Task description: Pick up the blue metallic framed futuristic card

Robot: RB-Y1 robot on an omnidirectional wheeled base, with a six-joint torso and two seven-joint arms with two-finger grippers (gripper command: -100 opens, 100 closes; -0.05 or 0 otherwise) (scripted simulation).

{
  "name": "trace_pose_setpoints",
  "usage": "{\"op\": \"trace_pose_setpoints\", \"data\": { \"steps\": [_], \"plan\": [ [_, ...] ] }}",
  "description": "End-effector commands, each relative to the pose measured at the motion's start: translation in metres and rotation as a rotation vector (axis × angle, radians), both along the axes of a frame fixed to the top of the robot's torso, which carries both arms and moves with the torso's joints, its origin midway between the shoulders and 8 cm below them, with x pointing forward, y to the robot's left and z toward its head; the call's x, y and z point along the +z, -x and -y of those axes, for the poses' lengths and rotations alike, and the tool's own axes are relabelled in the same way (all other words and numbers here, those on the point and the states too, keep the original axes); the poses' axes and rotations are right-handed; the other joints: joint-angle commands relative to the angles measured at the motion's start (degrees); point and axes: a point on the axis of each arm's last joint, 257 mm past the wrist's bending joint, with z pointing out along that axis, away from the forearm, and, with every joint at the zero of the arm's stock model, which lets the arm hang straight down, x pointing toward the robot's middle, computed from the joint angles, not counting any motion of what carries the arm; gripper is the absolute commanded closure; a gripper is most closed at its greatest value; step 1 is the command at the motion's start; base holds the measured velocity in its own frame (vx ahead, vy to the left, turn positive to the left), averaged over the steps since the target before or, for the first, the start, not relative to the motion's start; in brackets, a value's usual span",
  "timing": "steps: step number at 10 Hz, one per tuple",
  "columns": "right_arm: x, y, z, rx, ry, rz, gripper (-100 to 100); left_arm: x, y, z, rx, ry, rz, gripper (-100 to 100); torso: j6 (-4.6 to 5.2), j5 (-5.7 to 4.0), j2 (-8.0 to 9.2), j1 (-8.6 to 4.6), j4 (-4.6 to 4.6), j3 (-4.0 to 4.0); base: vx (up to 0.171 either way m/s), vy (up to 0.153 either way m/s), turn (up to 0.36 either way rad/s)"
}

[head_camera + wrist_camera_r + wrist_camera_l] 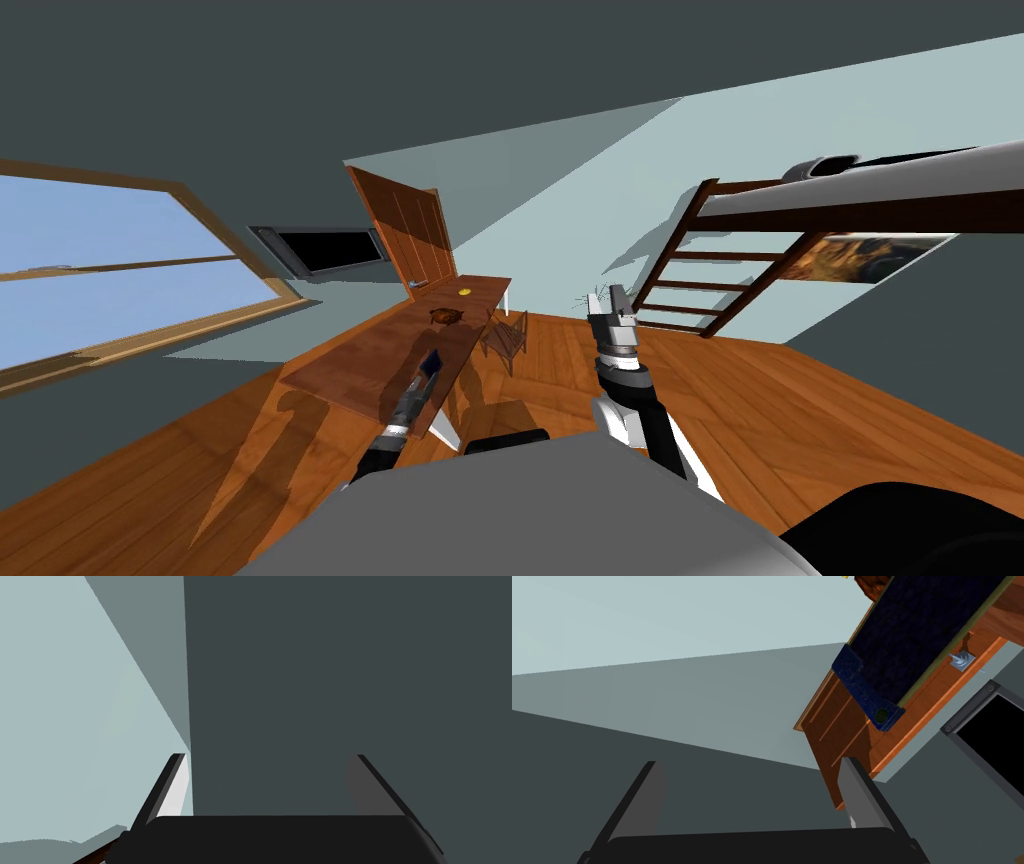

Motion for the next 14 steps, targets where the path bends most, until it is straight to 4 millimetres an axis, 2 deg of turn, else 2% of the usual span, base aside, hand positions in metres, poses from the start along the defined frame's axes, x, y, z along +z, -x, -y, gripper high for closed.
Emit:
{"op": "trace_pose_setpoints", "data": {
  "steps": [1,7,10,14],
  "plan": [
    [0.000,0.000,0.000,0.000,0.000,0.000,0,-0.012,0.003,-0.008,0.007,-0.037,-0.025,-100,0.00,0.00,0.00,0.00,0.00,0.00,0.000,0.041,-0.126],
    [0.000,0.000,0.000,0.000,0.000,0.000,0,-0.034,0.011,-0.029,0.019,-0.126,-0.076,-100,0.01,0.00,-0.04,0.03,0.00,-0.02,0.008,0.040,-0.108],
    [0.000,0.000,0.000,0.000,0.000,0.000,0,-0.048,0.018,-0.051,0.027,-0.207,-0.110,-100,0.01,0.01,-0.03,0.04,0.00,-0.02,0.006,0.046,-0.150],
    [0.000,0.000,0.000,0.000,0.000,0.000,0,-0.054,0.023,-0.070,0.032,-0.279,-0.131,-100,0.00,0.00,-0.06,-0.03,-0.01,-0.03,0.010,0.035,-0.104]
  ]
}}
